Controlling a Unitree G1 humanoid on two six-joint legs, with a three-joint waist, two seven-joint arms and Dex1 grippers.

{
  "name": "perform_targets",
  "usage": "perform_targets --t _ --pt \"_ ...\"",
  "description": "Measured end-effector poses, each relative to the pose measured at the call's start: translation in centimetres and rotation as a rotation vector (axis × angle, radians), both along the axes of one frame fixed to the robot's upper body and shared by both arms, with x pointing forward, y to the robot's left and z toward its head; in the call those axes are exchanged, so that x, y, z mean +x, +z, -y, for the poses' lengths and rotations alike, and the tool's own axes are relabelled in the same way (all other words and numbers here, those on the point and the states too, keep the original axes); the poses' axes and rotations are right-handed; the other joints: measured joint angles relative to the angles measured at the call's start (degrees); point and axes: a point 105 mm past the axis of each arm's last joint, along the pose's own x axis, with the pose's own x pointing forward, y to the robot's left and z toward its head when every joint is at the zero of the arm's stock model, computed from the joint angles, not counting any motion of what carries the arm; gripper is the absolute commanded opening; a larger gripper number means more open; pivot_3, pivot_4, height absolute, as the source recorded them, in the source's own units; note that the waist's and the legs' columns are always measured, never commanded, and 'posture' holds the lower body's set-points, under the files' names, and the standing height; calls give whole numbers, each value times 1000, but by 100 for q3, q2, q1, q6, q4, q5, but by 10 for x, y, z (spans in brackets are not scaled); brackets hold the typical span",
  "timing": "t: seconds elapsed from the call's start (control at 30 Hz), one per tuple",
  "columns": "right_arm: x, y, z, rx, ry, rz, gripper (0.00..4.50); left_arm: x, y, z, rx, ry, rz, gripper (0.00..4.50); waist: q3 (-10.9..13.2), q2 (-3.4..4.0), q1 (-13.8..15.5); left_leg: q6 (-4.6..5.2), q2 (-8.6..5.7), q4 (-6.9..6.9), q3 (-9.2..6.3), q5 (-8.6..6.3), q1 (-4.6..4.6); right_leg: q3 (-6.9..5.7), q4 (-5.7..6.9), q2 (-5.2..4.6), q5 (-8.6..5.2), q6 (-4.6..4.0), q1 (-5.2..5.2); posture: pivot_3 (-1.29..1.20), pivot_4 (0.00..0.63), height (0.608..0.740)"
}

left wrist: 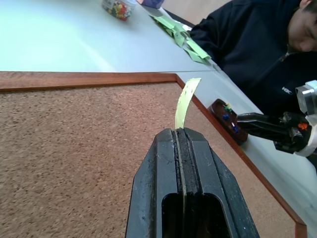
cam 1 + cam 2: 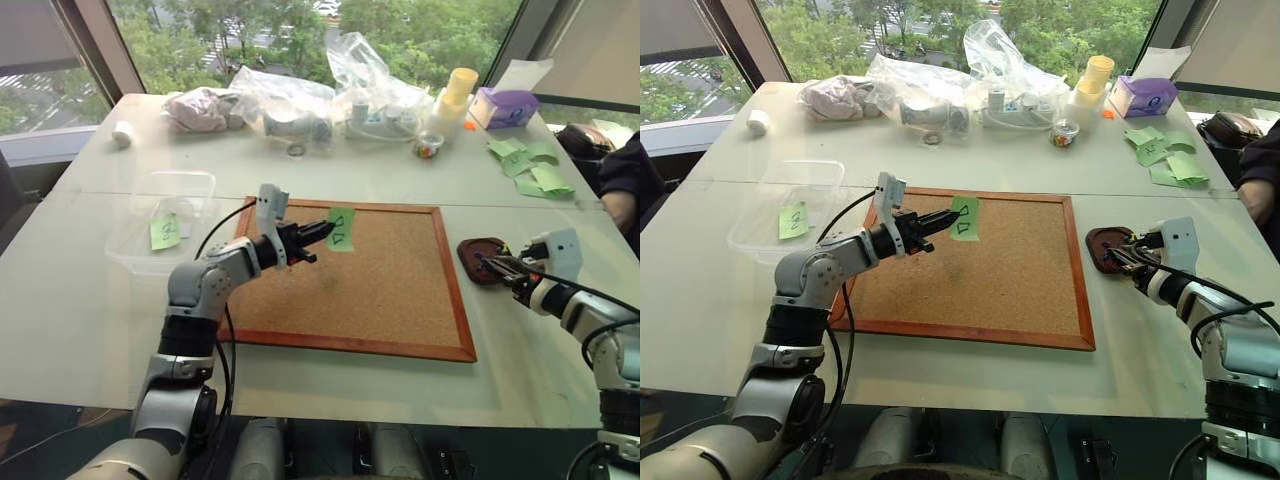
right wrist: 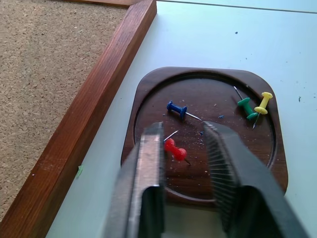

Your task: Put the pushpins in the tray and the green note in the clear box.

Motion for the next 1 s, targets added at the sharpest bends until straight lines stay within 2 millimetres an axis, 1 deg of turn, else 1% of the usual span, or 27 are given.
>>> perform_targets --t 0.03,0.1,0.2,0.27,0.37,0.47,0.57,0.63,0.73,0.8,0.87,0.9,0.93,1.0 --pt "0 0 -1 5 2 0 3515 0 0 0 0 1 1 0 0 0 0 0 0 0 0 0 0 0 0 0 0 0 0 0 150 740" --pt "-1 1 -2 11 8 4 4462 0 0 0 1 4 2 0 0 0 -6 0 0 0 0 0 1 0 1 1 0 0 0 0 150 740" --pt "-1 8 -9 26 32 20 4462 1 1 -2 2 14 4 0 0 0 -9 -1 1 0 0 0 1 0 1 1 0 0 -1 0 150 740" --pt "-1 19 -19 38 72 50 4462 2 5 -5 -1 32 16 0 0 0 -19 -1 4 0 0 0 1 0 1 3 0 0 -1 0 150 740" --pt "-1 41 -40 52 157 105 4462 5 18 -16 -26 80 49 0 0 0 -20 -2 8 0 -1 1 1 0 1 5 0 0 -2 0 150 740" --pt "-3 55 -63 41 263 130 4462 9 37 -31 -53 173 90 0 0 0 -13 -1 9 0 -6 1 0 0 0 4 0 0 -1 0 150 740" --pt "-4 62 -89 45 377 138 4462 14 62 -56 -92 337 143 0 1 -1 -11 -1 9 0 -17 1 0 1 1 4 0 0 -1 0 150 740" --pt "-4 67 -105 47 449 139 4462 18 76 -80 -114 483 166 0 1 -2 -9 -1 8 0 -19 0 0 0 1 3 0 -1 -1 0 150 740" --pt "-5 72 -121 50 530 139 4462 17 89 -110 -135 656 184 0 2 -2 -5 0 7 -1 -20 0 -1 0 0 3 0 -1 -1 0 150 740" --pt "-5 75 -131 52 578 141 4462 14 92 -129 -136 758 188 0 5 -8 -3 0 7 0 -20 0 -2 0 0 3 0 -1 -1 0 150 740" --pt "-3 77 -140 47 622 140 4462 7 93 -152 -142 887 181 0 5 -9 -8 0 8 0 -21 0 -1 0 0 2 0 -1 -1 0 150 740" --pt "-2 76 -141 47 630 135 4462 5 91 -161 -144 933 169 0 6 -10 -6 0 8 -1 -22 0 -1 0 0 2 0 -1 -1 0 150 740" --pt "-1 74 -143 43 642 124 4462 2 85 -172 -135 992 151 0 6 -10 0 0 8 -1 -19 0 -1 0 0 2 0 -1 -1 0 150 740" --pt "0 69 -144 47 652 105 4462 -2 74 -186 -125 1064 113 0 9 -15 6 0 7 0 -15 0 -2 0 0 1 0 -1 -1 0 150 740"
